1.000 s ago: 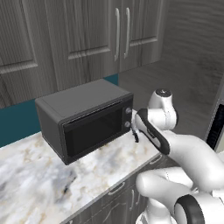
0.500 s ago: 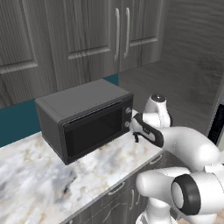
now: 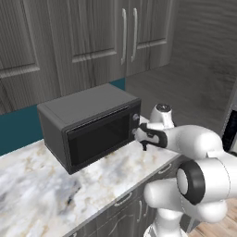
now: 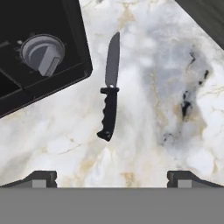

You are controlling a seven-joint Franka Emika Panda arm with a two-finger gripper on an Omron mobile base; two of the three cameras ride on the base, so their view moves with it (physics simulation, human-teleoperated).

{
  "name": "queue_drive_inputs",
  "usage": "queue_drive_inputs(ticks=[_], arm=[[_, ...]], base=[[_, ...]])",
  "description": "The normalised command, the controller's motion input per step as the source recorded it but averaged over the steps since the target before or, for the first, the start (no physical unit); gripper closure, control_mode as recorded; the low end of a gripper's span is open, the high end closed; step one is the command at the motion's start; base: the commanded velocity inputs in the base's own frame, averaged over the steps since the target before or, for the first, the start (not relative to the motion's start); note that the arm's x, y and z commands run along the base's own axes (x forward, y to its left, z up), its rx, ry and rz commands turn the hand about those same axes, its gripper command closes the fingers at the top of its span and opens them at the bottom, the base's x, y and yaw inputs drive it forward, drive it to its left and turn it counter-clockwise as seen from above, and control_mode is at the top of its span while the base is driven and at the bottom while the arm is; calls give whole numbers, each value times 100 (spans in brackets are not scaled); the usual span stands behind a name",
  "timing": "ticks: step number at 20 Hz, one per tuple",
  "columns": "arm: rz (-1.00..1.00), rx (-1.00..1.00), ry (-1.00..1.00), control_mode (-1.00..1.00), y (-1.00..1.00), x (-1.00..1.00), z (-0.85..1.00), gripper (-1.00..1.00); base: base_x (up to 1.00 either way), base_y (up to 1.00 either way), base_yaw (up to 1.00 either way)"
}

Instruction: Retrieve the butter from the fridge and place it on a plate on the dining table. Then retrieve the butter knife by the fridge and place it near the plate.

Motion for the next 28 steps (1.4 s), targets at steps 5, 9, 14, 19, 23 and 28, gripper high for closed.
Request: queue_drive_inputs(ticks=[5,9,14,19,23,28], arm=[[0,0,0,-100,0,25,-24,-100],[0,0,0,-100,0,25,-27,-100],[0,0,0,-100,0,28,-22,-100],[0,0,0,-100,0,36,-27,-100],[0,0,0,-100,0,31,-25,-100],[0,0,0,-100,0,6,-20,-100]], base=[[0,0,0],[0,0,0],[0,0,0],[0,0,0],[0,0,0],[0,0,0]])
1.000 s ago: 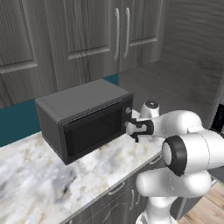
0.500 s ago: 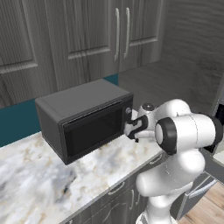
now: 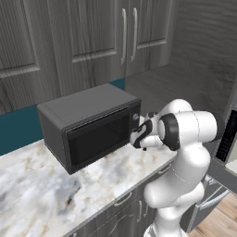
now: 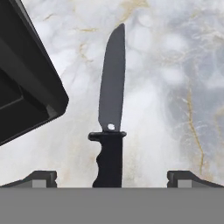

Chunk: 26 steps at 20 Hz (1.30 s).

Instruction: Retrieve the butter from the fridge and place it on a plate on the dining table. Then retrieve the butter knife by the fridge and place it near the plate.

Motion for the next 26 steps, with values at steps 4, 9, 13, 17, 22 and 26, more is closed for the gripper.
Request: queue_drive_inputs(ticks=[4,9,13,17,22,26], arm=[[0,0,0,-100,0,1,-20,-100],[0,0,0,-100,0,3,-9,-100],[0,0,0,-100,0,5,0,-100],[0,0,0,-100,0,4,0,100],[0,0,0,-100,0,0,0,100],[0,0,0,-100,0,0,0,100]], base=[[0,0,0],[0,0,0],[0,0,0],[0,0,0],[0,0,0],[0,0,0]])
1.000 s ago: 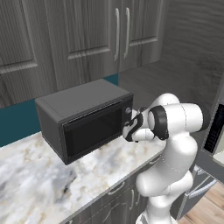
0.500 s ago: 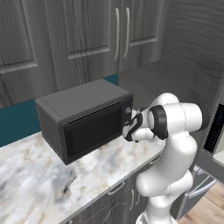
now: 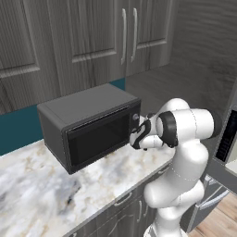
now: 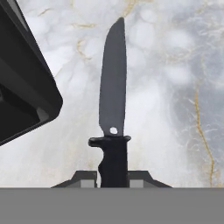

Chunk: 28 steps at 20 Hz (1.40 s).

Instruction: Retrieve the butter from the fridge and place it on a plate on the dining table. Then retrieve the butter knife by the fridge and place it near the plate.

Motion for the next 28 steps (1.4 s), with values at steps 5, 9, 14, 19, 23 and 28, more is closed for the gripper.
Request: queue_drive_inputs(ticks=[5,9,14,19,23,28], arm=[[0,0,0,-100,0,0,0,100],[-3,0,3,-100,-19,5,0,100],[-20,0,2,-100,-39,-16,13,100],[-8,-2,0,-100,-1,-52,27,100],[0,7,1,-100,-3,-74,61,100],[0,4,8,-100,-12,-59,91,100]], base=[[0,0,0],[0,0,0],[0,0,0],[0,0,0],[0,0,0],[0,0,0]])
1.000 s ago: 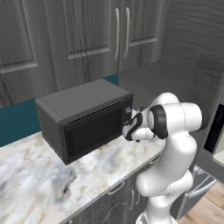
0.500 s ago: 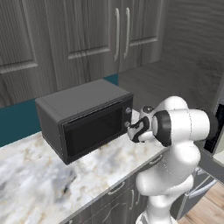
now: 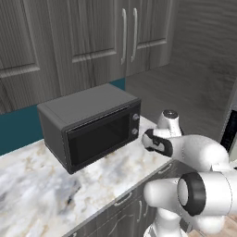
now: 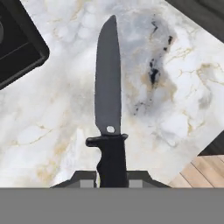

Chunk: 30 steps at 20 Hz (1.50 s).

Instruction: Retrieve the butter from the fridge and place it on a plate on the dining table. Then retrieve the butter knife by the fridge and place it near the plate.

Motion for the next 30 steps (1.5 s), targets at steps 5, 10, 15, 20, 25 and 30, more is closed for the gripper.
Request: queue_drive_inputs(ticks=[5,10,15,20,25,30], arm=[[0,3,22,-100,-2,-39,100,100],[0,0,19,-100,-1,-55,82,100],[4,0,-2,-100,-10,-95,35,100],[9,0,-30,-100,0,-97,3,100],[6,-2,-9,-100,0,-47,40,100],[0,-4,2,-100,4,-11,57,100]], base=[[0,0,0],[0,0,0],[0,0,0],[0,0,0],[0,0,0],[0,0,0]])
